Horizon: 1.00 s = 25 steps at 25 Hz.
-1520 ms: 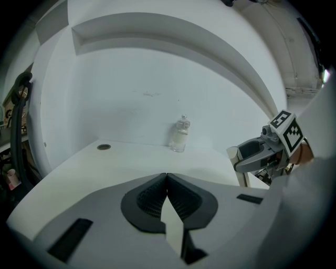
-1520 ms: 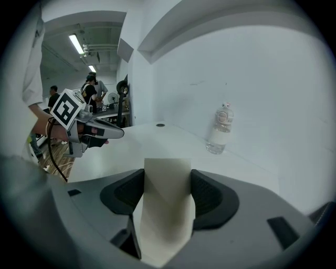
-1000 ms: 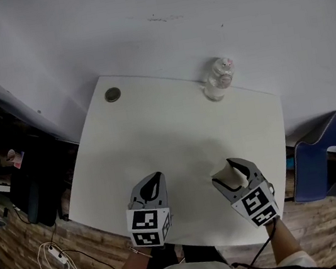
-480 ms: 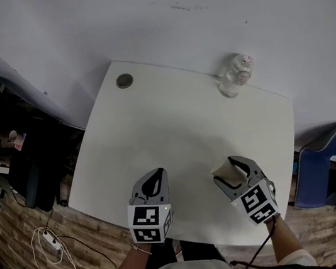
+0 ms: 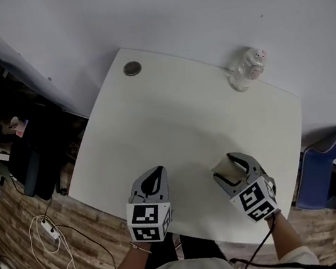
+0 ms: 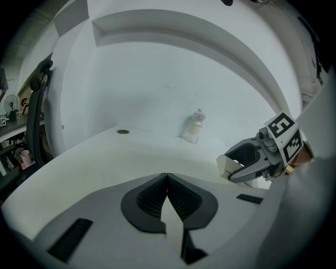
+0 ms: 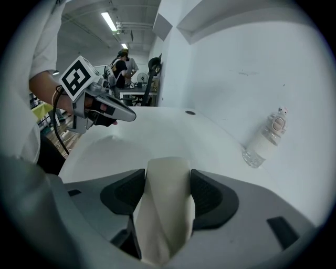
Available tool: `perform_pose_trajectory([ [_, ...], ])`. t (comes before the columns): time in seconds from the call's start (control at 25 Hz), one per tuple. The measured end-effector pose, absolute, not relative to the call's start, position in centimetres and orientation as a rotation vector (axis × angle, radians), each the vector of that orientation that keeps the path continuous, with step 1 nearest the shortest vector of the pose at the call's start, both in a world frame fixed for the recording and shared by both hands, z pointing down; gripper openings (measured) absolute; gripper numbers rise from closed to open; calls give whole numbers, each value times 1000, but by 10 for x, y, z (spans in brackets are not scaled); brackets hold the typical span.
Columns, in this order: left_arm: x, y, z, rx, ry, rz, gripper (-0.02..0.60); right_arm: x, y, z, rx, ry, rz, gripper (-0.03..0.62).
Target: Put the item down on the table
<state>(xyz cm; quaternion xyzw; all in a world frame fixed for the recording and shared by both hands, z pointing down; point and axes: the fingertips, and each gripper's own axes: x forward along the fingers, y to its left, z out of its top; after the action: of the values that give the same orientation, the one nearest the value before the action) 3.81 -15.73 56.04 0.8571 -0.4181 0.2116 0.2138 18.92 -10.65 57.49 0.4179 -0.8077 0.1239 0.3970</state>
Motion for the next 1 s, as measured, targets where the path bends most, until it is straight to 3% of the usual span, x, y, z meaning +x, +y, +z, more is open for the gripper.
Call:
perform_pose_trajectory([
  [1.0, 8, -147, 568, 2317, -1229, 590, 18, 173, -107, 605, 939, -2002, 307, 293],
])
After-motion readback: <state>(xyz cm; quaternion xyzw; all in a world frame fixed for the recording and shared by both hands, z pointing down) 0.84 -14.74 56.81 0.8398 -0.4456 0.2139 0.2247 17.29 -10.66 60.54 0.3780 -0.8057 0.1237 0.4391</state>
